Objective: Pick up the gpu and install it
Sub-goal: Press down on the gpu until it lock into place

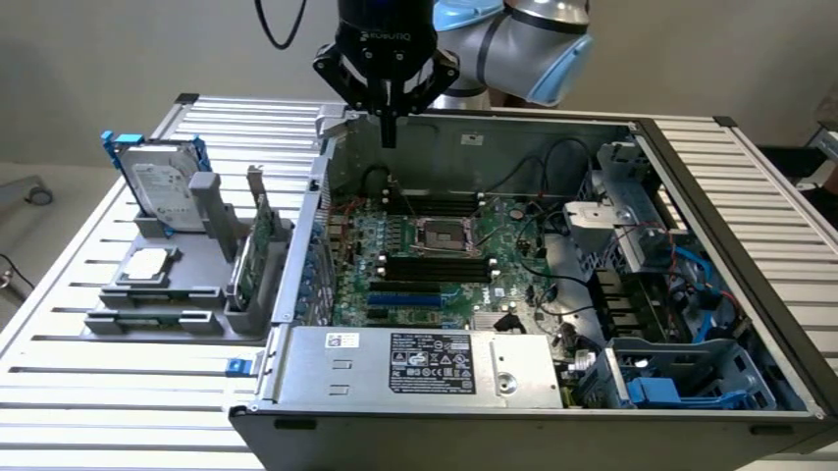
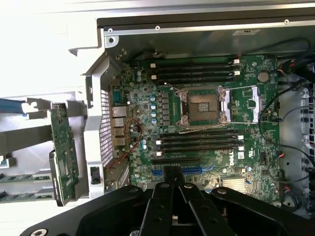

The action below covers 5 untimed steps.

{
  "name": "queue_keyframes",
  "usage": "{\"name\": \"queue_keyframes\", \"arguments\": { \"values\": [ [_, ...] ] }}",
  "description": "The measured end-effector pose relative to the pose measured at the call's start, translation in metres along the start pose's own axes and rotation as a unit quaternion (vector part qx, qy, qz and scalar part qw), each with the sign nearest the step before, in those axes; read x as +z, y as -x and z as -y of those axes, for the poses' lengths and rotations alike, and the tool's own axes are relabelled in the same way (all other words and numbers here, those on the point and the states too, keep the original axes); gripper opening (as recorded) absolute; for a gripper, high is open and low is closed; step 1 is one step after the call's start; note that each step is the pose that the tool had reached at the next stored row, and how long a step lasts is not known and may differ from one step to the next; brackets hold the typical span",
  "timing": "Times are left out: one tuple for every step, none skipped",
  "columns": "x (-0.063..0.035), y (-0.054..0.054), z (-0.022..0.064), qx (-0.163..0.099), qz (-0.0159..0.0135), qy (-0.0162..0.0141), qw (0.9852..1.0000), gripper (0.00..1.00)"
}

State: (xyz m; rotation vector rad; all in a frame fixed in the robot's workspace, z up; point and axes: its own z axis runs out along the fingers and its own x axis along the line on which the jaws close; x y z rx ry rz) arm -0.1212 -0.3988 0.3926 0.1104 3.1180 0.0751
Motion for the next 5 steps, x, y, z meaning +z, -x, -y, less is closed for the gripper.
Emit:
{"name": "queue_keyframes", "arguments": {
  "values": [
    [0.0,0.0,0.0,0.0,0.0,0.0,1.0,0.11],
    [0.0,0.0,0.0,0.0,0.0,0.0,1.0,0.11],
    [0.0,0.0,0.0,0.0,0.0,0.0,1.0,0.11],
    [0.0,0.0,0.0,0.0,0.0,0.0,1.0,0.11],
    [0.0,0.0,0.0,0.0,0.0,0.0,1.0,0.11]
  ]
}}
